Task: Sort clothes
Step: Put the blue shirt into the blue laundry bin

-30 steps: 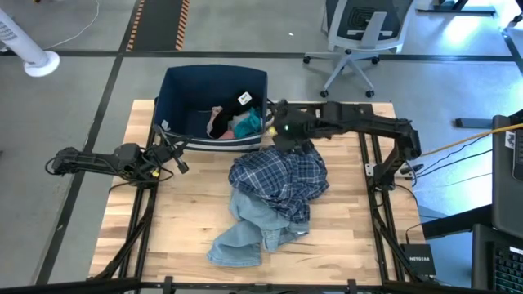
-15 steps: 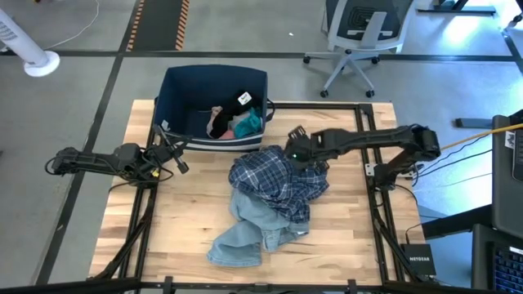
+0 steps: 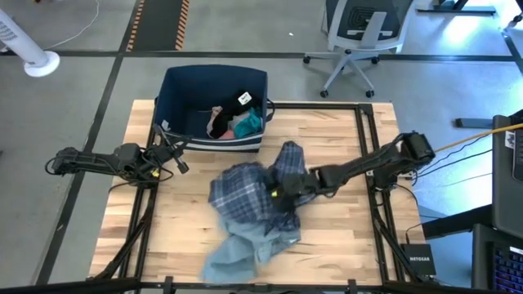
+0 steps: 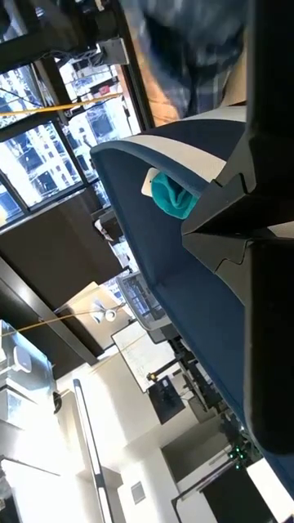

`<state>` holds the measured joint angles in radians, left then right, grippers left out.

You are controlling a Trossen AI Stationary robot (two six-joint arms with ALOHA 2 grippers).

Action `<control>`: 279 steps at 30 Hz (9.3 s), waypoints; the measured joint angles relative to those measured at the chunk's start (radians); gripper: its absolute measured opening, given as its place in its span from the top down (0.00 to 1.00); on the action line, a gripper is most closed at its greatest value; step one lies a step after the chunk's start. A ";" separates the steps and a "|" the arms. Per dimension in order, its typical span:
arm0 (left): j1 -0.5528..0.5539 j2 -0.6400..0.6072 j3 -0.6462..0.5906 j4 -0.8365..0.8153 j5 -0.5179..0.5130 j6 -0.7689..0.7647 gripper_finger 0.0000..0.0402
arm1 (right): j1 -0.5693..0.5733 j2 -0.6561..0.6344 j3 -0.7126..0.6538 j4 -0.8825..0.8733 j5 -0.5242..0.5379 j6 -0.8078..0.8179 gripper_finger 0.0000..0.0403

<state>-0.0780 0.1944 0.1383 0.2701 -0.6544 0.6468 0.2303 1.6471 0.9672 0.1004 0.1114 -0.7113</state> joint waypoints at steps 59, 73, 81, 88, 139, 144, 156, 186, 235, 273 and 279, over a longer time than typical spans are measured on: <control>0.000 0.000 0.000 0.001 0.000 0.000 1.00 | 0.309 -0.082 -0.047 -0.345 0.529 0.121 0.23; 0.000 0.000 0.000 0.000 0.000 0.000 1.00 | 0.193 -0.056 -0.047 -0.270 0.439 0.149 0.14; 0.000 0.000 0.000 0.000 0.000 0.000 1.00 | 0.166 0.040 -0.047 -0.204 0.405 0.103 0.14; 0.000 0.000 0.000 0.000 0.000 0.000 1.00 | 0.154 0.112 -0.047 -0.051 0.452 -0.007 0.14; 0.000 0.000 0.000 0.000 0.000 0.000 1.00 | 0.083 -0.208 -0.046 -0.202 0.481 -0.064 0.94; 0.000 0.000 0.000 0.000 0.000 0.000 1.00 | 0.083 -0.333 -0.046 -0.217 0.511 -0.088 0.95; 0.000 0.000 0.000 0.000 0.000 0.000 1.00 | 0.083 -0.489 -0.046 -0.218 0.512 -0.107 0.91; 0.000 0.000 0.000 0.000 0.000 0.000 1.00 | 0.083 -0.403 -0.020 -0.204 0.374 -0.188 0.40; 0.000 0.000 0.000 0.000 0.000 0.000 1.00 | 0.287 -0.181 0.159 -0.700 0.516 -0.213 0.15; 0.000 0.000 0.000 0.000 0.000 0.000 1.00 | -0.033 -0.037 0.159 -0.281 0.430 -0.469 0.15; 0.000 0.000 0.000 0.000 0.000 0.000 1.00 | -0.097 -0.037 0.159 -0.346 0.348 -0.358 0.18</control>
<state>-0.0776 0.1944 0.1383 0.2699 -0.6544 0.6468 0.1329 1.6100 1.1263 -0.2453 0.4596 -1.0692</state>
